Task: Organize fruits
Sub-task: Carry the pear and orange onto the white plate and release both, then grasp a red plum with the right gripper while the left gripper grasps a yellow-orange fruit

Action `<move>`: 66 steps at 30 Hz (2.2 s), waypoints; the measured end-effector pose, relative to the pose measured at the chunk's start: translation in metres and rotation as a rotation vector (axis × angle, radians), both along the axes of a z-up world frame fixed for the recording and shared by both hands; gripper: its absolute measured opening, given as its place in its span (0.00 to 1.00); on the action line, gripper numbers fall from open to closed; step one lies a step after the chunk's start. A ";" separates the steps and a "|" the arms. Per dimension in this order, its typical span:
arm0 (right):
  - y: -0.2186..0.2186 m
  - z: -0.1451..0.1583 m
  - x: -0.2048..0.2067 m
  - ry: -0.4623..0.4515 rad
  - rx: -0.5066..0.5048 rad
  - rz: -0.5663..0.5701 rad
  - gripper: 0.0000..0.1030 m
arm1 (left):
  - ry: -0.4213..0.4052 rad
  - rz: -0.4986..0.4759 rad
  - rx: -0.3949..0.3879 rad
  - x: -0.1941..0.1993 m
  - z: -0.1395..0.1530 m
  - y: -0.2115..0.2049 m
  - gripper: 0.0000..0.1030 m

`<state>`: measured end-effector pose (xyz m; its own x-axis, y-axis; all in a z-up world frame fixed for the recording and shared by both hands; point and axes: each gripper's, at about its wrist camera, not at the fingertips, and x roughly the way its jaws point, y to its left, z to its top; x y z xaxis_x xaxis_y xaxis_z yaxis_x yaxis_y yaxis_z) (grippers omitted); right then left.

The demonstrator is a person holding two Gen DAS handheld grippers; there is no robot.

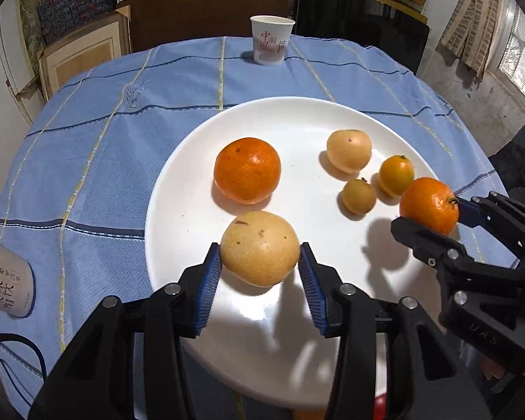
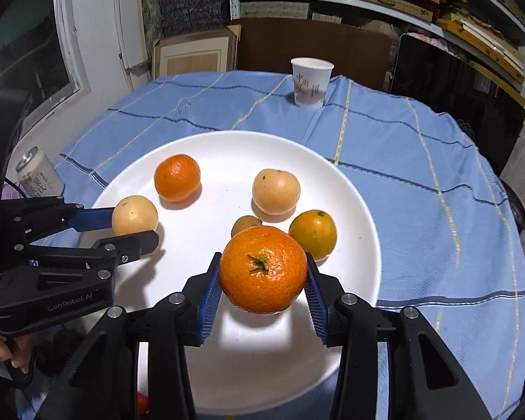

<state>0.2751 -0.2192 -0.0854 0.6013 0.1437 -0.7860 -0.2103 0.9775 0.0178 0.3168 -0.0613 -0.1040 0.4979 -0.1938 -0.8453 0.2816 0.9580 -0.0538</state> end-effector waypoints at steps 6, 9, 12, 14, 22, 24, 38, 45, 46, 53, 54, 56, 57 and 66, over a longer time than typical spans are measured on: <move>-0.005 0.011 -0.015 -0.089 -0.030 -0.023 0.58 | -0.123 0.035 0.055 -0.022 0.021 0.007 0.75; -0.011 0.023 -0.038 -0.098 0.005 -0.026 0.59 | -0.174 0.020 0.050 -0.052 0.037 0.013 0.80; -0.011 0.030 -0.072 -0.097 0.027 0.004 0.61 | -0.216 0.008 0.031 -0.093 0.048 0.026 0.86; -0.008 0.028 -0.102 -0.083 0.041 0.037 0.62 | -0.213 -0.002 0.009 -0.114 0.048 0.035 0.86; 0.017 0.003 -0.205 -0.036 0.076 0.140 0.62 | -0.202 -0.015 0.028 -0.195 0.028 0.060 0.86; 0.020 -0.002 -0.216 -0.043 0.062 0.129 0.62 | -0.196 -0.003 0.005 -0.210 0.023 0.068 0.86; 0.049 -0.020 -0.214 -0.003 -0.020 0.152 0.54 | -0.123 0.024 -0.005 -0.238 -0.004 0.081 0.87; 0.055 -0.029 -0.218 0.012 -0.034 0.173 0.29 | -0.122 -0.022 0.011 -0.245 -0.005 0.066 0.87; 0.054 -0.028 -0.220 0.005 -0.030 0.180 0.29 | -0.120 -0.027 0.010 -0.245 -0.005 0.063 0.87; 0.035 -0.025 -0.234 -0.039 -0.022 0.142 0.29 | -0.132 -0.098 0.015 -0.257 -0.004 0.039 0.87; 0.030 -0.025 -0.235 -0.046 -0.023 0.133 0.29 | -0.135 -0.113 0.016 -0.260 -0.003 0.034 0.87; 0.017 -0.024 -0.236 -0.052 -0.009 0.102 0.29 | -0.154 -0.136 0.022 -0.267 -0.001 0.023 0.87; 0.011 -0.025 -0.236 -0.050 0.004 0.091 0.29 | -0.177 -0.142 0.020 -0.271 0.001 0.018 0.87; -0.013 -0.027 -0.241 -0.057 0.050 0.048 0.29 | -0.152 -0.208 0.040 -0.276 -0.014 -0.022 0.83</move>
